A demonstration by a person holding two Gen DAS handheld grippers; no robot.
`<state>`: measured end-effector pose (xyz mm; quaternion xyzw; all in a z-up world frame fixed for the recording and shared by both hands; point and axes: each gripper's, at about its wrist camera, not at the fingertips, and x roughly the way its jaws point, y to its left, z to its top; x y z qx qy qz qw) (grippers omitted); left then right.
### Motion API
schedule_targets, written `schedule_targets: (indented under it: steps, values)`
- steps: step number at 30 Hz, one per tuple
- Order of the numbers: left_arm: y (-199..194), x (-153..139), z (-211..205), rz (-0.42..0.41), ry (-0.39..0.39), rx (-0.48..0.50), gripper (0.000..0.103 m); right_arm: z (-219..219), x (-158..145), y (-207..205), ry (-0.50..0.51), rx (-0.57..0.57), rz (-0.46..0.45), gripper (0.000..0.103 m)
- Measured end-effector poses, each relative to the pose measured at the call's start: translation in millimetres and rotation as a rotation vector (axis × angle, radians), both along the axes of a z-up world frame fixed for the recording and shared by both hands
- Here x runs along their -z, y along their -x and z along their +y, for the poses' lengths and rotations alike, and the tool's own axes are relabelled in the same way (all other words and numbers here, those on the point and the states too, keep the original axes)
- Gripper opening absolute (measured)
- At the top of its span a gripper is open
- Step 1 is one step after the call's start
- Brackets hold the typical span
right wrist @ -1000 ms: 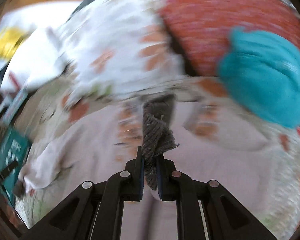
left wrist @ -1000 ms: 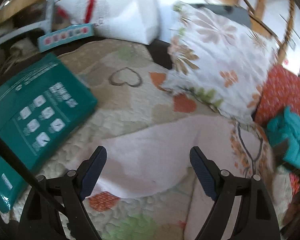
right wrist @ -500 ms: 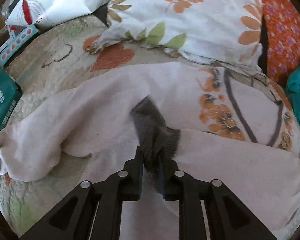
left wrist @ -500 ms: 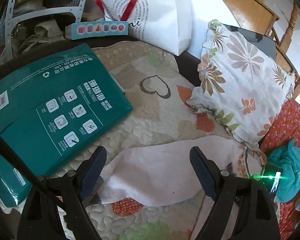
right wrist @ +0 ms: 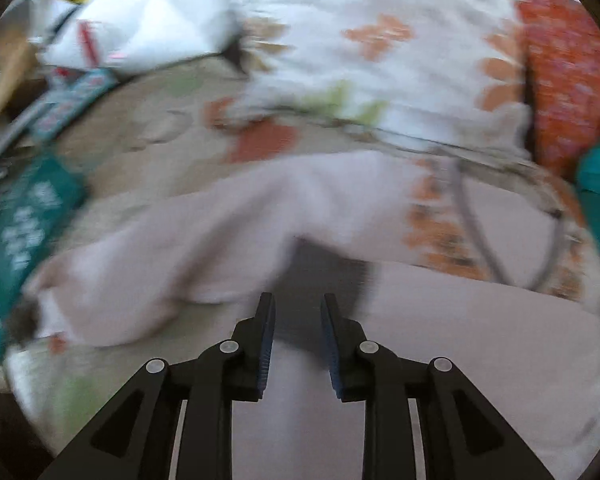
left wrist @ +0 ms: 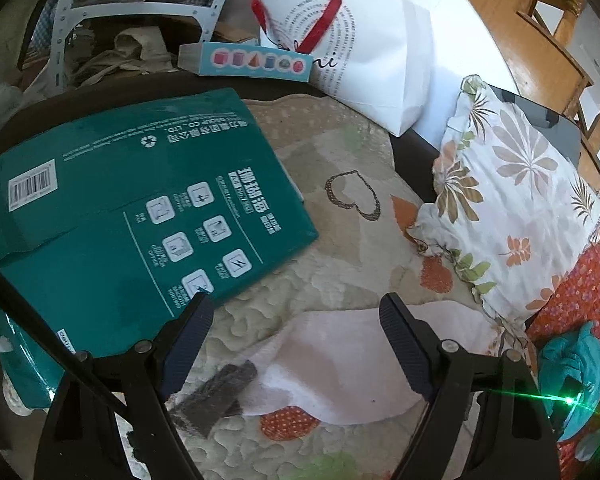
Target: Fold small clothes
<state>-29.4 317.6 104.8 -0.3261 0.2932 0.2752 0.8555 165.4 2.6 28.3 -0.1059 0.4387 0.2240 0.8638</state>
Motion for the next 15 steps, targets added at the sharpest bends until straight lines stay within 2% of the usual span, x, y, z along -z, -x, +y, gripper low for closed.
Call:
schedule_targets:
  steps: [3, 5, 7, 9, 12, 15]
  values:
    - [4.1, -0.3, 3.9, -0.003, 0.005, -0.014, 0.084, -13.7, 16.8, -14.2, -0.002, 0.070, 0.061, 0.026]
    - [8.3, -1.5, 8.5, -0.004, 0.002, -0.028, 0.084, -10.7, 31.5, -20.4, 0.002, 0.058, 0.125, 0.026]
    - [14.9, -3.5, 15.3, -0.005, -0.005, -0.061, 0.084, -1.6, 29.3, -16.2, 0.016, 0.043, 0.106, 0.028]
    - [26.5, -6.9, 25.6, -0.004, -0.026, -0.122, 0.084, 14.4, 16.2, -1.2, -0.059, -0.043, 0.124, 0.028]
    - [47.8, -12.8, 41.7, 0.001, -0.060, -0.223, 0.084, 52.2, -1.7, 37.9, -0.064, -0.217, 0.077, 0.028]
    - [64.1, -19.2, 49.3, 0.003, -0.099, -0.283, 0.084, 93.7, -10.5, 84.0, -0.082, -0.398, 0.062, 0.033]
